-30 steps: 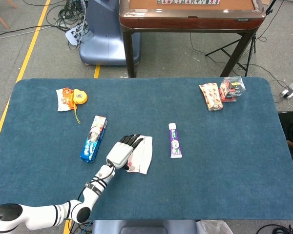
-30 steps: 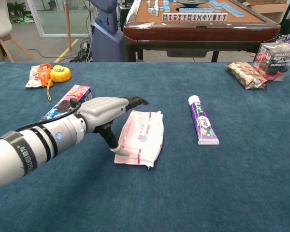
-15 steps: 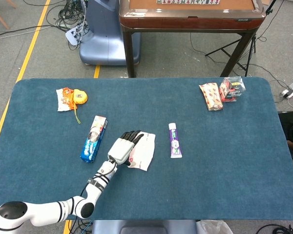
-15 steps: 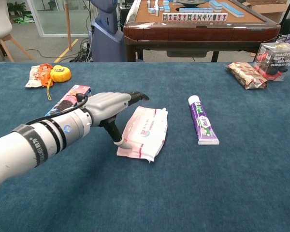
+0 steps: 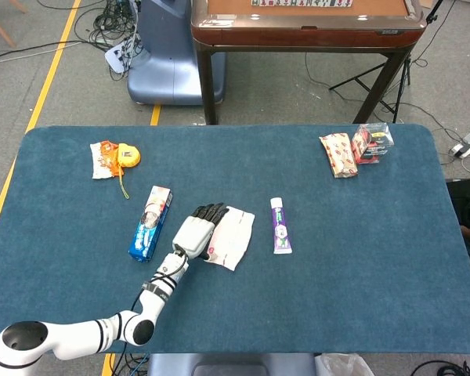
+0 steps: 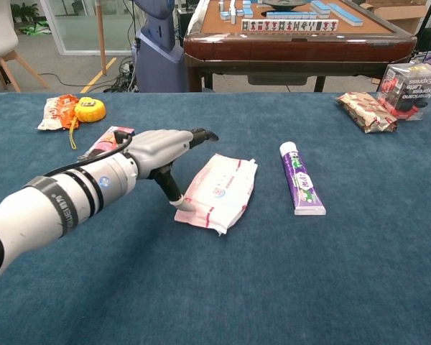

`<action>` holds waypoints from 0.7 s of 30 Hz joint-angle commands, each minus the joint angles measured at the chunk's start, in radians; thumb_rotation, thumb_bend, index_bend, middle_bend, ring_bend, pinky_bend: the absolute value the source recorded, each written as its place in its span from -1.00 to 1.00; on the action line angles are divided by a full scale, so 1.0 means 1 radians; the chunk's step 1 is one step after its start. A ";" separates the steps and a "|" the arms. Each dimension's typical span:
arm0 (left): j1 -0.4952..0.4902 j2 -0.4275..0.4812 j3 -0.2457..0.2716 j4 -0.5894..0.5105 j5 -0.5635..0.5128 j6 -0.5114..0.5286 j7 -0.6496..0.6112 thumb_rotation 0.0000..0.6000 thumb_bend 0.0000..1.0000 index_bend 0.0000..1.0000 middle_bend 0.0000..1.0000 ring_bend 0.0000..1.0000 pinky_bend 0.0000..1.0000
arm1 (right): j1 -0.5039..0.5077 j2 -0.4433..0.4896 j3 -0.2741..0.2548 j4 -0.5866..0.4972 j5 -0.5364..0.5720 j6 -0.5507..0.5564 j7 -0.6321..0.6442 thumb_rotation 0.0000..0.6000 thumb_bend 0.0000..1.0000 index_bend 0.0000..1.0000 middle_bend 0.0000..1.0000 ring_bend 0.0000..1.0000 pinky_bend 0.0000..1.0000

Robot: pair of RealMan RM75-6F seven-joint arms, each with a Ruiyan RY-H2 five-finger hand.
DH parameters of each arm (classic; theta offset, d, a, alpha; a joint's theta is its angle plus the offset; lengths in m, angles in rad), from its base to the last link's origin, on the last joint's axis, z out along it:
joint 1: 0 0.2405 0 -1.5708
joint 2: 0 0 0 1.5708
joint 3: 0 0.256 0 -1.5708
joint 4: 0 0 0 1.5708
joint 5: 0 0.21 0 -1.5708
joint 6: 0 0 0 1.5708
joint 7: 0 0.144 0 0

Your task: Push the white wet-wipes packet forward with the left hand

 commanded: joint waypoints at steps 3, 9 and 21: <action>0.029 0.047 0.018 -0.054 0.001 0.035 0.019 1.00 -0.95 -1.00 -1.00 -1.00 -0.86 | 0.002 0.001 -0.006 -0.006 -0.011 0.004 -0.009 1.00 -0.24 -0.17 -0.26 -0.54 -0.19; 0.079 0.138 0.049 -0.167 0.012 0.092 0.044 1.00 -0.95 -1.00 -1.00 -1.00 -0.86 | 0.001 0.007 -0.011 -0.027 -0.024 0.016 -0.027 1.00 -0.24 -0.17 -0.26 -0.54 -0.19; 0.185 0.341 0.132 -0.425 0.103 0.233 0.098 1.00 -0.95 -1.00 -1.00 -1.00 -0.86 | 0.032 0.039 -0.030 -0.132 -0.091 0.035 -0.136 1.00 -0.25 -0.17 -0.27 -0.54 -0.19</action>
